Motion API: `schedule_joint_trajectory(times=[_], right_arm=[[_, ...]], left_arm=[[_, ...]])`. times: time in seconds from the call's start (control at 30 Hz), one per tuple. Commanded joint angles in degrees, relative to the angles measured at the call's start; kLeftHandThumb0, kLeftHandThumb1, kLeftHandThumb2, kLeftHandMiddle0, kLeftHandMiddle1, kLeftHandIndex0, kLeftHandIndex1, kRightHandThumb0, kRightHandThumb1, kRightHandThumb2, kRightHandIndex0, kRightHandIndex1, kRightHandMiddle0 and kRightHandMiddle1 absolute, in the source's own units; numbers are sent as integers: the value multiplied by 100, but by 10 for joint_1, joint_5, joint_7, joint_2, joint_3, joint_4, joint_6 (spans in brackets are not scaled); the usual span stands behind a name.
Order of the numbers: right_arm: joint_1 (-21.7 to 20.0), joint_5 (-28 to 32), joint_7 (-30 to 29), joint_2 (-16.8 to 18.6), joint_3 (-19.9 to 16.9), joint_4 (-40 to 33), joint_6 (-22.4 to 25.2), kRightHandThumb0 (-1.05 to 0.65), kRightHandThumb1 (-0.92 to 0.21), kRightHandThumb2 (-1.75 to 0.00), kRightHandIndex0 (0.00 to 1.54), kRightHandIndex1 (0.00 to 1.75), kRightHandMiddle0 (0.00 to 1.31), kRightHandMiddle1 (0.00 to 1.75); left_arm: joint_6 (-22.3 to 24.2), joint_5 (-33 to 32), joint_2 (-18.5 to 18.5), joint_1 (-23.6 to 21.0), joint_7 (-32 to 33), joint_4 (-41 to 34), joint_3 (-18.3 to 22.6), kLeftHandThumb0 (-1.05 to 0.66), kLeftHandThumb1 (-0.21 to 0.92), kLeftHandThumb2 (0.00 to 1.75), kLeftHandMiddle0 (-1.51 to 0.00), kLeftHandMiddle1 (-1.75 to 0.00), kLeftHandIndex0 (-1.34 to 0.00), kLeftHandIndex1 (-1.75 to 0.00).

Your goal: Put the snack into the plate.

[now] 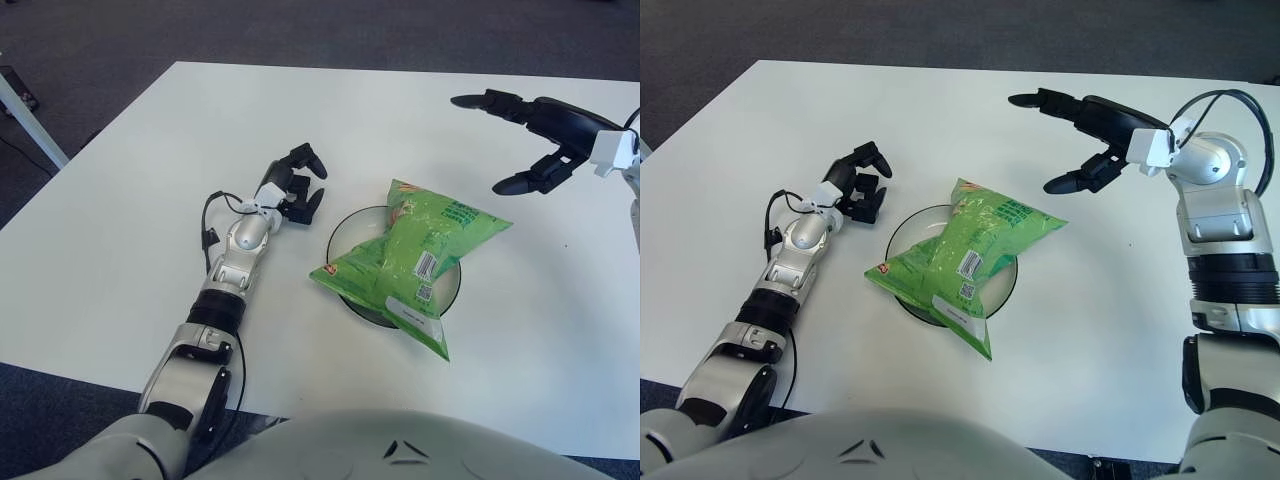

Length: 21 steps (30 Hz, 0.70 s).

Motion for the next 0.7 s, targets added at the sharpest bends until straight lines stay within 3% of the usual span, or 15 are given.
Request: schedule_joint_trajectory(times=[0.0,0.07,0.13,0.3,0.37,0.47,0.57,0.67], right_arm=[[35,-12,-65,35,-20,2,1,-74,-51,-73,19,21,0,70],[47,-10,-91,50,-28,16,2,-72,-52,-75,13,46,0,77],[57,1,-108,63,-37,28,10,-70,-52,-77,12,58,0,82],[73,81,-131,111,-78,3,110,-56,-56,-86,15,82,0,95],[90,115,-156,135,-104,-40,155,-48,-58,-94,17,95,0,123],[100,129,-178,152,-117,-68,190,-44,-59,-99,18,104,0,141],[115,137,-207,174,-129,-93,217,-38,-77,-73,21,114,15,163],[150,147,-233,205,-141,-115,230,-37,-81,-68,26,124,22,171]], left_arm=[[7,2,-6,37,3,17,-2,-47,34,128,-126,-175,-59,-175],[8,1,-7,37,3,18,-1,-47,34,129,-126,-175,-59,-175],[10,0,-7,37,2,18,0,-47,34,129,-126,-175,-59,-175],[13,-11,-12,36,-1,19,5,-47,34,129,-126,-175,-59,-175],[25,-29,-17,36,-12,18,12,-47,36,126,-125,-175,-58,-175],[31,-45,-22,35,-18,19,17,-46,37,125,-125,-175,-57,-175],[41,-64,-28,35,-23,17,24,-46,38,124,-124,-175,-56,-175],[57,-79,-33,35,-27,13,31,-45,39,122,-124,-175,-55,-175]])
